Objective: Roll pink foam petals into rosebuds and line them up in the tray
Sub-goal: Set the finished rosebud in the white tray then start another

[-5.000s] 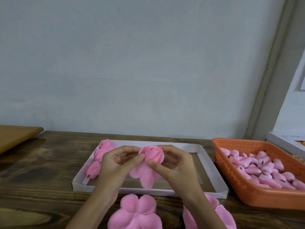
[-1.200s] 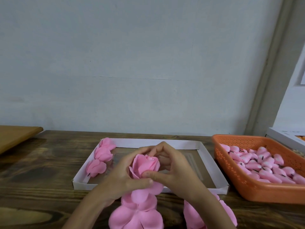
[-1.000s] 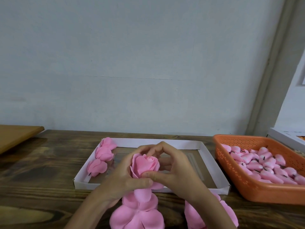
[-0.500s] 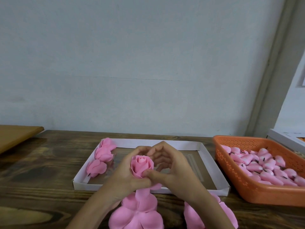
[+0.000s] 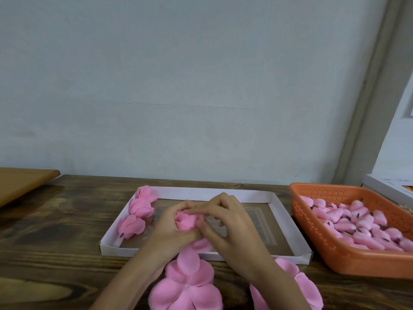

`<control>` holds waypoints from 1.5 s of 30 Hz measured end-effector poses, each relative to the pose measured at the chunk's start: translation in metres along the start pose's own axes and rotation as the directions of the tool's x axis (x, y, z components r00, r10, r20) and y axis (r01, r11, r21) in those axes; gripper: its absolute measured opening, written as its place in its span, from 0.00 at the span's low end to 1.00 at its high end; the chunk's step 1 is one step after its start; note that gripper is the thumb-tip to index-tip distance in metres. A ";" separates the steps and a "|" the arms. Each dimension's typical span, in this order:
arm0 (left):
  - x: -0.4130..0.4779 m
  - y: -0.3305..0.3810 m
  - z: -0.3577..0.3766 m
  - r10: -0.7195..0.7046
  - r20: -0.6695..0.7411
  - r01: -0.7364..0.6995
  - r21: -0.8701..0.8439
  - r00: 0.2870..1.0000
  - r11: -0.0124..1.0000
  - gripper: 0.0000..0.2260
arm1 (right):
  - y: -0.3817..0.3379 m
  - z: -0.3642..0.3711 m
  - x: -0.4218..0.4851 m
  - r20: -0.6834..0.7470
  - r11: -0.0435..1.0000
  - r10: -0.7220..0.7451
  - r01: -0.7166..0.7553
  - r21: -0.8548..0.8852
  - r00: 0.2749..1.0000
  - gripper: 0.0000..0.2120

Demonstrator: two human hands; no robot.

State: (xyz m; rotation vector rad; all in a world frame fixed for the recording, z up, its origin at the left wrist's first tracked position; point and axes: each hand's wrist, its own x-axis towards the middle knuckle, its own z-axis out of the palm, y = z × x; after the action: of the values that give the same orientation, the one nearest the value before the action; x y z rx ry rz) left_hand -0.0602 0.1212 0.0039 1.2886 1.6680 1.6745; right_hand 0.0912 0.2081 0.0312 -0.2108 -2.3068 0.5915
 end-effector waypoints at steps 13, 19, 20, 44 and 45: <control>0.003 -0.002 -0.001 -0.262 -0.141 0.163 -0.490 0.955 0.856 0.07 | -0.009 -0.001 -0.002 0.144 0.974 -0.179 0.196 -0.111 0.973 0.17; -0.002 0.002 -0.005 -0.307 -0.142 0.180 -0.558 0.941 0.810 0.08 | -0.012 0.013 -0.005 0.171 0.929 -0.160 0.207 -0.306 0.972 0.22; -0.001 0.001 -0.004 -0.312 -0.145 0.180 -0.566 0.939 0.805 0.06 | -0.012 0.014 -0.006 0.159 0.929 -0.167 0.209 -0.304 0.973 0.21; -0.009 0.029 -0.001 -0.164 0.144 0.214 -0.775 0.976 0.594 0.19 | -0.019 0.028 -0.003 -0.152 0.934 0.162 -0.101 0.344 0.975 0.04; -0.009 0.031 0.000 -0.143 0.167 0.219 -0.790 0.976 0.573 0.23 | -0.019 0.029 -0.003 -0.175 0.934 0.177 -0.109 0.341 0.968 0.04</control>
State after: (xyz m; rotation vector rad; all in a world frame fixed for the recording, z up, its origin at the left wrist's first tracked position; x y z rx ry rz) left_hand -0.0467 0.1083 0.0302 0.6708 0.7277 1.8584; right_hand 0.0730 0.1797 0.0204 -0.2678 -1.9708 0.9737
